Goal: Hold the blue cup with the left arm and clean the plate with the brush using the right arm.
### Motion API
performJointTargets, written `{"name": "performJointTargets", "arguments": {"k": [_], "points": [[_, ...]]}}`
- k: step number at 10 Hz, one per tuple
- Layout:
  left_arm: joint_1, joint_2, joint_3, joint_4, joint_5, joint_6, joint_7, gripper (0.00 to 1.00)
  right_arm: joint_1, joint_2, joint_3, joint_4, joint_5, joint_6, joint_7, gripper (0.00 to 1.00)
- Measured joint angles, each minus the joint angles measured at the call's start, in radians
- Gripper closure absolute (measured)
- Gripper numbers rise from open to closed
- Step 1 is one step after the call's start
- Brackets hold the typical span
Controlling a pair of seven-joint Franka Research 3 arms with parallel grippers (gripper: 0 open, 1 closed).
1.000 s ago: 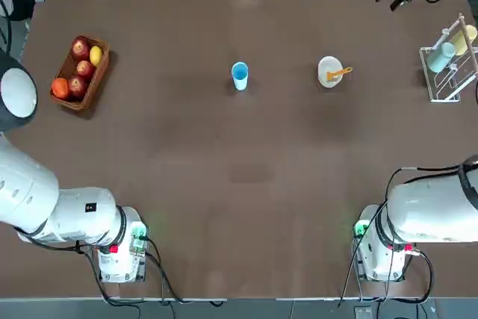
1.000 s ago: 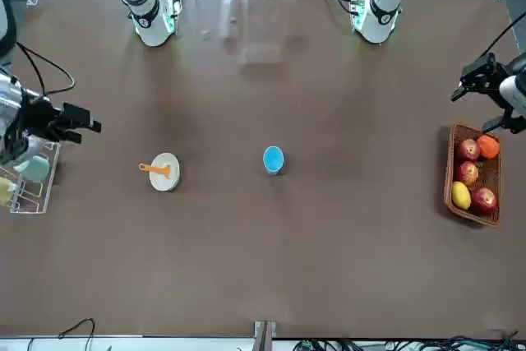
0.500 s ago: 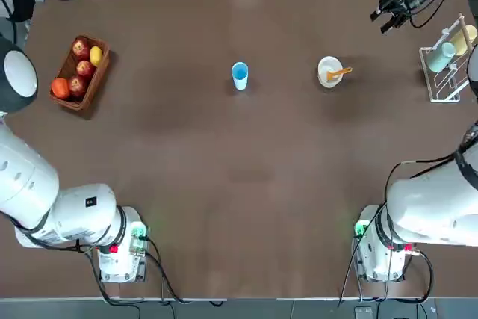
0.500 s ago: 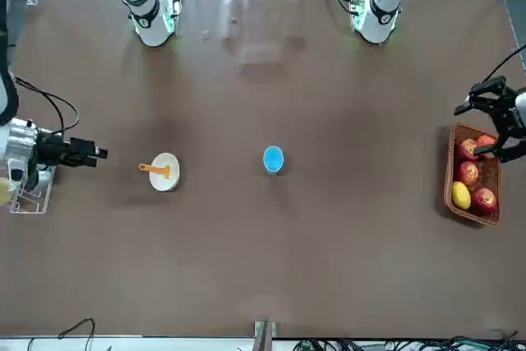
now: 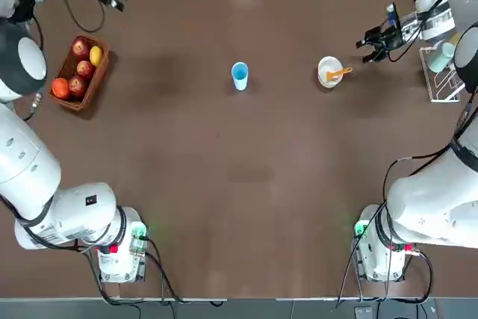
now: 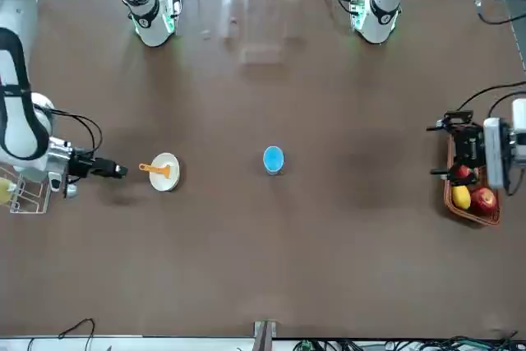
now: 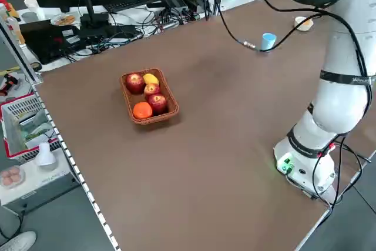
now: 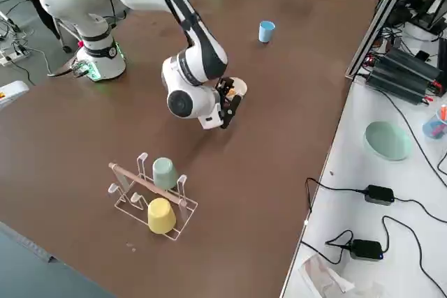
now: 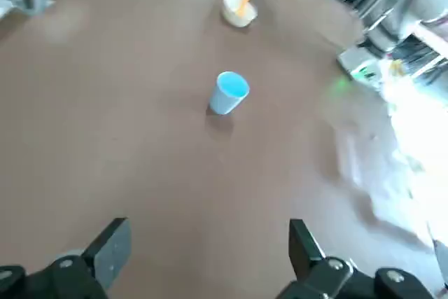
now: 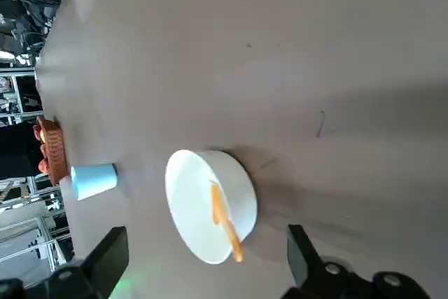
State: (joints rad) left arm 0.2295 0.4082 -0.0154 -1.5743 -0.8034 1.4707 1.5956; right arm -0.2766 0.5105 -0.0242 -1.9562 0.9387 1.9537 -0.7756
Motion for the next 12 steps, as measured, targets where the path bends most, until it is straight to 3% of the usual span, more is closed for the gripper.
{"name": "performJointTargets", "arguments": {"k": [4,8,10,12], "points": [[0.003,0.153,-0.015,-0.172,-0.194,0.075,0.407,0.0,0.004,0.008,0.024,-0.072,0.008,0.056,-0.092,0.0],[-0.014,0.279,-0.1,-0.191,-0.329,0.175,0.65,0.01,0.015,0.008,0.055,-0.101,0.009,0.085,-0.133,0.01],[-0.076,0.339,-0.111,-0.191,-0.393,0.195,0.7,0.01,0.014,0.007,0.061,-0.108,0.009,0.085,-0.134,0.11],[-0.177,0.386,-0.112,-0.189,-0.472,0.211,0.721,0.02,0.007,0.006,0.068,-0.132,0.01,0.085,-0.137,0.13]]}}
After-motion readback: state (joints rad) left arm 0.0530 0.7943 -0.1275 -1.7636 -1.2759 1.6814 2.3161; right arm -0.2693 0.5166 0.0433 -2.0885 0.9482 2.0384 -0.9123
